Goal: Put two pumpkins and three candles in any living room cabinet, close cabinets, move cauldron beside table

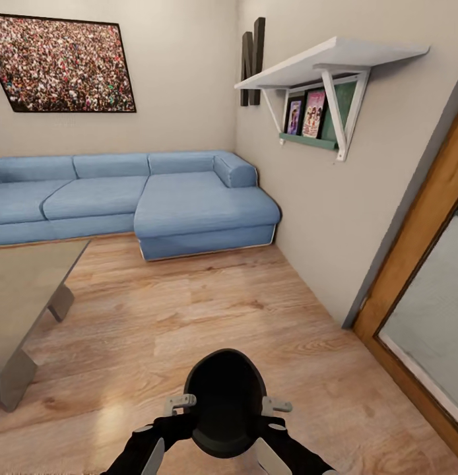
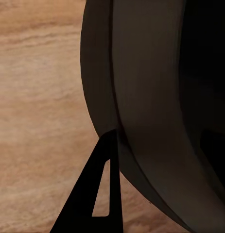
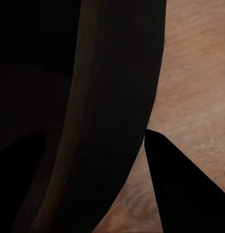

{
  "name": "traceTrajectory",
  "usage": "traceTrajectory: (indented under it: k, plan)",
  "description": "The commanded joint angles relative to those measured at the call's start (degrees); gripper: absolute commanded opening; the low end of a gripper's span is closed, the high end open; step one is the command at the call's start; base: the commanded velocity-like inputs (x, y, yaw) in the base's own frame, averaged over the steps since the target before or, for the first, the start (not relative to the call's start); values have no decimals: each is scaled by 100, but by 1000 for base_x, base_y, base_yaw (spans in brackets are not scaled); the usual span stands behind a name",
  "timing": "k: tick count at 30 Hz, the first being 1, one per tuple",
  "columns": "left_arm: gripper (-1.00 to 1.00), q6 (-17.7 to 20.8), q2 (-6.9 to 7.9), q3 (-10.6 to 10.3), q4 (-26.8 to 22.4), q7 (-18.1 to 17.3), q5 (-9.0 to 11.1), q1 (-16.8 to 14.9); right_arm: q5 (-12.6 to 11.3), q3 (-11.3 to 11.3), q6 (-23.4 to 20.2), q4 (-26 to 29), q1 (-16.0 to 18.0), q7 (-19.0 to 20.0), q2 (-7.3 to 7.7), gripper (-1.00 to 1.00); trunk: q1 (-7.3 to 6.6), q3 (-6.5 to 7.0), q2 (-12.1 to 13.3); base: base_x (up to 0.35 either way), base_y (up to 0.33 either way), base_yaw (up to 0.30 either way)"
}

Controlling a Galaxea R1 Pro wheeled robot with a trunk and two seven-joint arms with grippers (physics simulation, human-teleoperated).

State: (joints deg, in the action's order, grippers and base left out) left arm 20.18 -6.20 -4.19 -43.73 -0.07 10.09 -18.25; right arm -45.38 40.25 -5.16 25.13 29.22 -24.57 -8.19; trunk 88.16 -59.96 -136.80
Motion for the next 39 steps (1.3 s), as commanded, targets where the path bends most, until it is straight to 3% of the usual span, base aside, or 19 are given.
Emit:
traceTrajectory:
  k: [1,27,39]
  plan:
    - [-100,30,-4,-46,-13,-10,160,-3,-94,80,-29,97,5,-48,1,-100,0,-5,-3,132,-176,282]
    - [-100,30,-4,-46,-13,-10,159,-3,-94,80,-29,97,5,-42,1,-100,0,-5,-3,186,-159,281]
    - [-100,30,-4,-46,-21,-10,159,-3,-94,80,-29,97,5,-42,1,-100,0,-5,-3,215,-168,40]
